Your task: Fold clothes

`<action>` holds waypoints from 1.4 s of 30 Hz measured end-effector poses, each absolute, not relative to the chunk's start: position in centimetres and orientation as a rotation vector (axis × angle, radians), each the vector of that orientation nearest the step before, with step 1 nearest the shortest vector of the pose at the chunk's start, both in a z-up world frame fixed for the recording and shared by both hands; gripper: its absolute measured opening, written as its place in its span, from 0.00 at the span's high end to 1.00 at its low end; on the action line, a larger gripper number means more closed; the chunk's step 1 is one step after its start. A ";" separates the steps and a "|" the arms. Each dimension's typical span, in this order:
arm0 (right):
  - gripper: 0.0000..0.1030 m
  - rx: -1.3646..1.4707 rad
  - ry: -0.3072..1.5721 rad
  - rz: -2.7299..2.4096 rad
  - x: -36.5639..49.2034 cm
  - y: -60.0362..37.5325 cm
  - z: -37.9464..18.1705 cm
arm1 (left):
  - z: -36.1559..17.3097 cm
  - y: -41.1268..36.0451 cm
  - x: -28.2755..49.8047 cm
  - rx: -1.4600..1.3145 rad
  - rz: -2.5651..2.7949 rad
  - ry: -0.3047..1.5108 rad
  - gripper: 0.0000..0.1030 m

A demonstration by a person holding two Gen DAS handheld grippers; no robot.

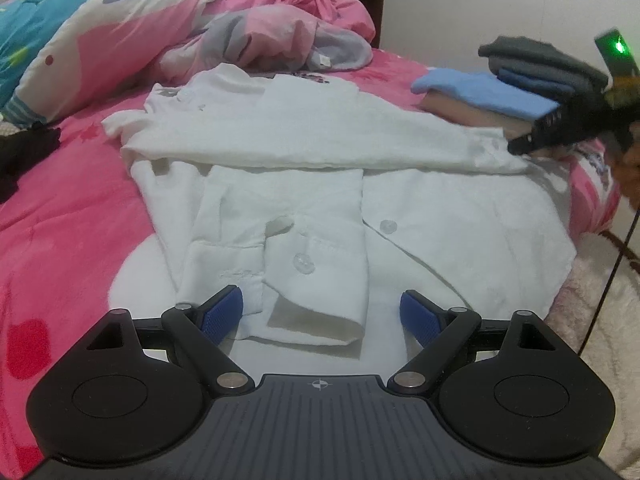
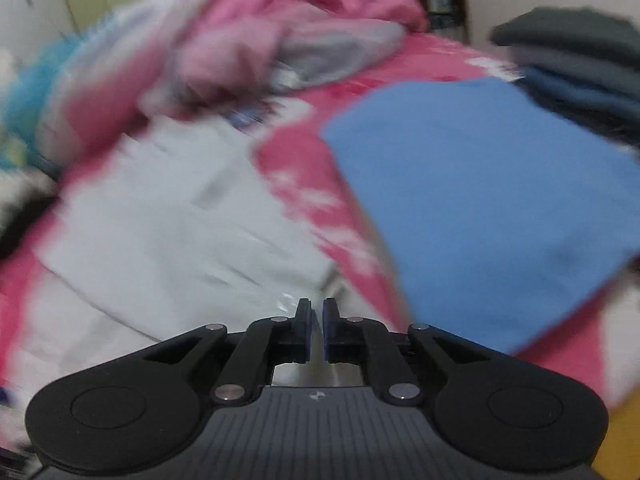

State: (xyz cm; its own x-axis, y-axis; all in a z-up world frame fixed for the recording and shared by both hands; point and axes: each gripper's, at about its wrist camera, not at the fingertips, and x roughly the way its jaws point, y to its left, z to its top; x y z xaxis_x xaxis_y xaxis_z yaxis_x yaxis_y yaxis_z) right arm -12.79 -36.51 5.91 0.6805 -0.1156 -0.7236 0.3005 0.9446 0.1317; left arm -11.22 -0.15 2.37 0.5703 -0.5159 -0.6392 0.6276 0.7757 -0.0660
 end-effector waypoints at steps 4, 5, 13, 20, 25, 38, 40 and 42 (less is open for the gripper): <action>0.70 0.121 0.697 -0.220 -13.4 -34.3 8.5 | 4.8 3.4 -10.5 0.015 -0.698 0.642 0.15; 0.70 0.080 0.658 -0.207 -13.3 -33.5 9.5 | 5.5 4.5 -10.0 -0.026 -0.693 0.620 0.15; 0.53 0.012 0.460 0.143 -7.6 -26.0 15.4 | 4.1 4.8 0.1 0.076 -0.479 0.655 0.41; 0.53 -0.076 0.500 0.411 5.1 -16.5 16.7 | 1.5 3.7 5.8 0.049 -0.536 0.673 0.47; 0.53 -0.195 0.608 0.515 13.9 -9.3 13.5 | 0.1 4.5 7.0 -0.023 -0.533 0.622 0.55; 0.95 -0.233 0.786 0.517 24.4 -4.7 4.6 | 1.2 3.8 5.5 0.050 -0.349 0.519 1.00; 0.96 -0.085 0.710 0.536 24.0 -7.0 5.8 | 1.5 3.6 4.9 0.072 -0.329 0.498 1.00; 0.96 0.010 0.678 0.540 23.9 -8.5 6.1 | 1.6 3.4 4.5 0.093 -0.315 0.491 1.00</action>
